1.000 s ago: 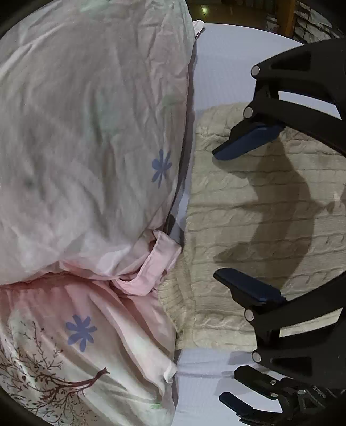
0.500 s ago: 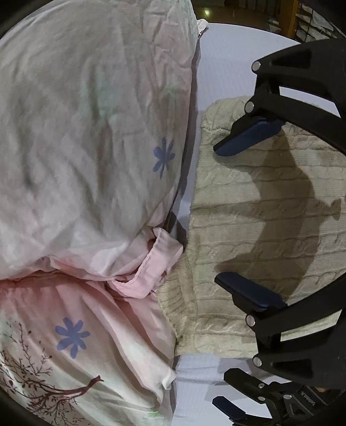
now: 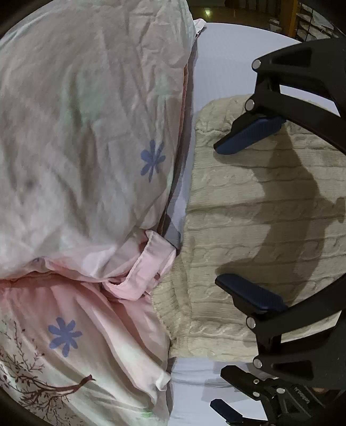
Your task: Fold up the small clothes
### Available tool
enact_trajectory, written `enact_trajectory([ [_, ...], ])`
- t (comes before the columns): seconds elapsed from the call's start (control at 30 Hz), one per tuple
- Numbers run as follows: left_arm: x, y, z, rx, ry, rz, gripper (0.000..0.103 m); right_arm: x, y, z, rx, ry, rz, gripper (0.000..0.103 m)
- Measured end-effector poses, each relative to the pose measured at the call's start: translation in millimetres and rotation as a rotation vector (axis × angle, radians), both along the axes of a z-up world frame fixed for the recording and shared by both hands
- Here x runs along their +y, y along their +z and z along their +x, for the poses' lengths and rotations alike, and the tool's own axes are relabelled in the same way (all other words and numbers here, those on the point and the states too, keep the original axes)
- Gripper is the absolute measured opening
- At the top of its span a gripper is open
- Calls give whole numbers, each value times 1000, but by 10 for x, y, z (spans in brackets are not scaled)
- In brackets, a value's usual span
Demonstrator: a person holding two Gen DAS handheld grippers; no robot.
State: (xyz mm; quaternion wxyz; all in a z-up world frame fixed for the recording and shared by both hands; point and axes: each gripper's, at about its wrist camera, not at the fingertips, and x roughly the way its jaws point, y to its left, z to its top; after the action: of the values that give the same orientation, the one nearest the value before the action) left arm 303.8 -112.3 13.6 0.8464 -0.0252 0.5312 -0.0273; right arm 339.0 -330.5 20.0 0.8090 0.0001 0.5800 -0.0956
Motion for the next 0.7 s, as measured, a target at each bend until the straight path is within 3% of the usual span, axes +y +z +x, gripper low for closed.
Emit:
enact_trajectory([
  [0.37,-46,-132,10,9,5,39,102,36,81,-429,-75,-3,-3,93],
  [0.6,-210,-97,-71,3,-2,63,102,15,95,-886,-112,-23,52,95],
  [0.7,-300,-106,-91,-2,-12,72,102,-1,59,-1057,-121,-26,77,101],
])
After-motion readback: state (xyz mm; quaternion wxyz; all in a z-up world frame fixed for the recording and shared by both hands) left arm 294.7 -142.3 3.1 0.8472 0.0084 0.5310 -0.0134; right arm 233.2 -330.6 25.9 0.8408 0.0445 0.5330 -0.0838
